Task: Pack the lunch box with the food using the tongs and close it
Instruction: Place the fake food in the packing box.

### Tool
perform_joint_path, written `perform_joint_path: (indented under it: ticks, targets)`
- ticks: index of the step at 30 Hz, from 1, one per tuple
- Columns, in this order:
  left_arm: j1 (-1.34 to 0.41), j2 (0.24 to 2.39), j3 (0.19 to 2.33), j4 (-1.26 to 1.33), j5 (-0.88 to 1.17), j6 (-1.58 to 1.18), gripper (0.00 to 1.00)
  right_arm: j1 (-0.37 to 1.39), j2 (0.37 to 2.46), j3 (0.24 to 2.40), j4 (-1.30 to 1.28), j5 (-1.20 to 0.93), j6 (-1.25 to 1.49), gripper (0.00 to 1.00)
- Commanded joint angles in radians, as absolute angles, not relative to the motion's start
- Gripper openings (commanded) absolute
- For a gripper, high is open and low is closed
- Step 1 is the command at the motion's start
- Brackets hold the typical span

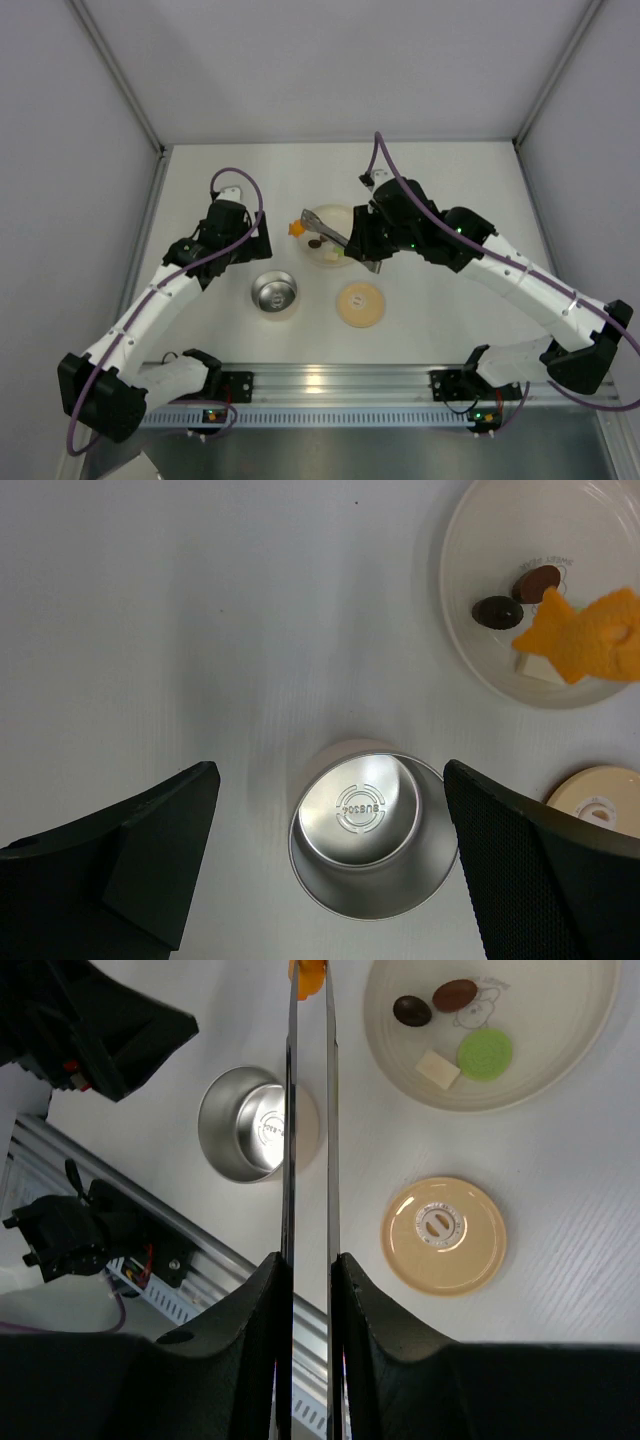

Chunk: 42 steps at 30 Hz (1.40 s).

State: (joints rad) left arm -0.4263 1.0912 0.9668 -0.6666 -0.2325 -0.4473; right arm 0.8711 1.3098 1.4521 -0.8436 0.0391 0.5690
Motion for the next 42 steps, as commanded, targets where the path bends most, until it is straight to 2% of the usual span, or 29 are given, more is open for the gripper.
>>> perform_joint_path:
  ticks: [1, 12, 23, 33, 42]
  targets:
    - [-0.426, 1.088, 1.008, -0.67, -0.268, -0.462, 0.99, 0.934, 1.252, 1.442, -0.888, 0.017, 0.592, 0.11]
    - [-0.423, 1.034, 1.023, -0.669, -0.388, -0.48, 0.99, 1.094, 1.232, 1.33, -0.845, 0.041, 0.67, 0.11]
    - [-0.413, 1.031, 1.025, -0.701, -0.462, -0.505, 0.99, 1.161, 1.293, 1.308, -0.772, 0.026, 0.692, 0.12]
    - [-0.413, 1.032, 1.022, -0.703, -0.454, -0.5, 0.99, 1.161, 1.362, 1.362, -0.755, 0.021, 0.678, 0.34]
    - [-0.414, 1.029, 1.017, -0.704, -0.448, -0.503, 0.99, 1.16, 1.37, 1.477, -0.816, 0.081, 0.643, 0.38]
